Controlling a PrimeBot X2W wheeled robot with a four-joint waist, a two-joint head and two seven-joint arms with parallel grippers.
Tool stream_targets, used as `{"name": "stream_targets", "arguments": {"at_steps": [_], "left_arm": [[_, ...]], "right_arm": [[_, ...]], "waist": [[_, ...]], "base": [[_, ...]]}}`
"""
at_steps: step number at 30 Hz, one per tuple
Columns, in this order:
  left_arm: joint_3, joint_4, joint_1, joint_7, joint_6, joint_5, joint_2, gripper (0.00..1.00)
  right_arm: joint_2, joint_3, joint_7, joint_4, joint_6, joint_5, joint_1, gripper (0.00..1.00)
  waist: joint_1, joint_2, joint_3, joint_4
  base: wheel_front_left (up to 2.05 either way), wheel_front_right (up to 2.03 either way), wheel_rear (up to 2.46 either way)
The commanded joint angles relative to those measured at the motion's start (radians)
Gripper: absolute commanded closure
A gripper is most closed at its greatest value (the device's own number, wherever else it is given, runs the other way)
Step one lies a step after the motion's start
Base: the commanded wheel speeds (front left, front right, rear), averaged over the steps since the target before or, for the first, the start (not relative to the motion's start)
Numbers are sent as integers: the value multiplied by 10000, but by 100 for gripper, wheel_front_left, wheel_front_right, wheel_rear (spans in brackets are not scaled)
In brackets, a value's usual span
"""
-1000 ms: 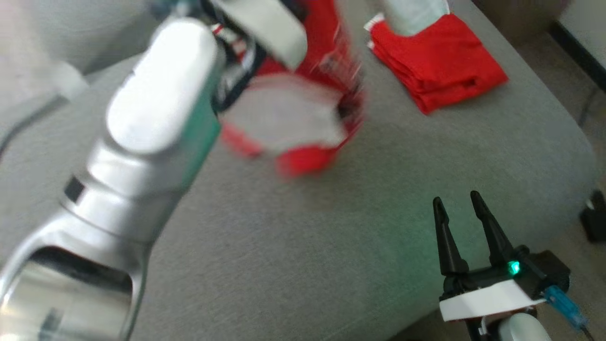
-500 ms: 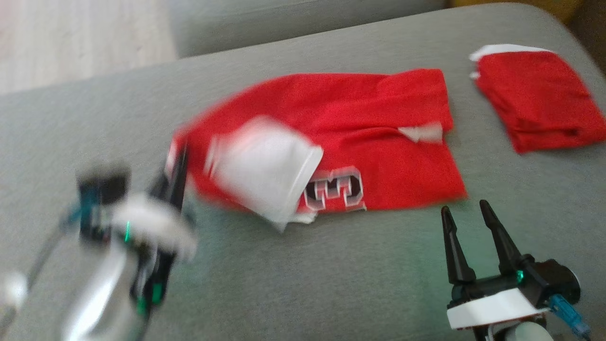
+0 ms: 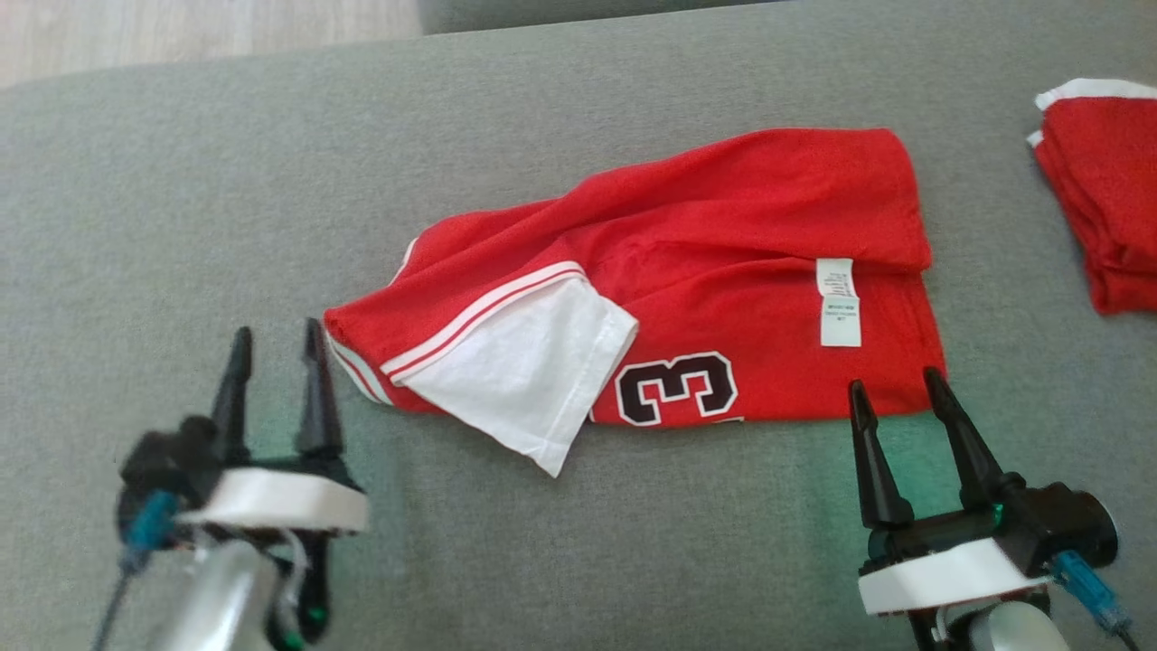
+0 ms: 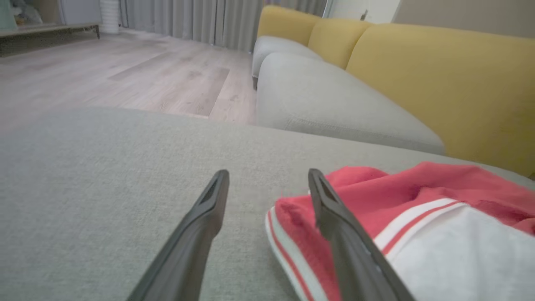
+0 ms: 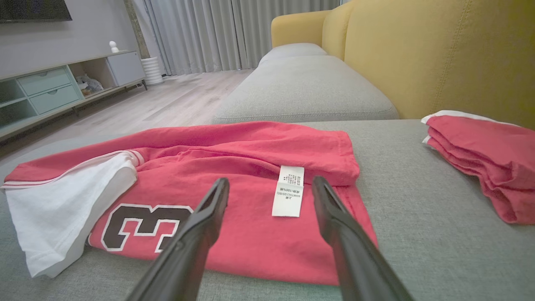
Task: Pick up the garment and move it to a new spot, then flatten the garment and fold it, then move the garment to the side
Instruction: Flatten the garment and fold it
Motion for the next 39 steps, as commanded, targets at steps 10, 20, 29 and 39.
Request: {"name": "stream_targets", "arguments": {"at_steps": [10,20,29,39], "left_arm": [[-868,-1862,1778,-4,-1043,1490,-1362,0],[-2356,-262,761,1533,-1933,1063,-1793,0],[-2595,169,276,1547,-2063,762,-1659,100],[-1911,-892,106,477,-1906,787,-1103,100]], "right_arm": [[-124,193,-38,-279,21,-83,-275,0],[-200,384,-38,-264,21,-84,-595,0],[-159,331,-38,-259,21,-21,-640,0],[-97,144,-38,-441,21,369,-589,0]], "waist": [[-1,0,66,466],[-1,0,420,423],[-1,0,547,121],[-1,0,542,429]], "base": [[0,0,0],[0,0,0],[0,0,0],[0,0,0]]}}
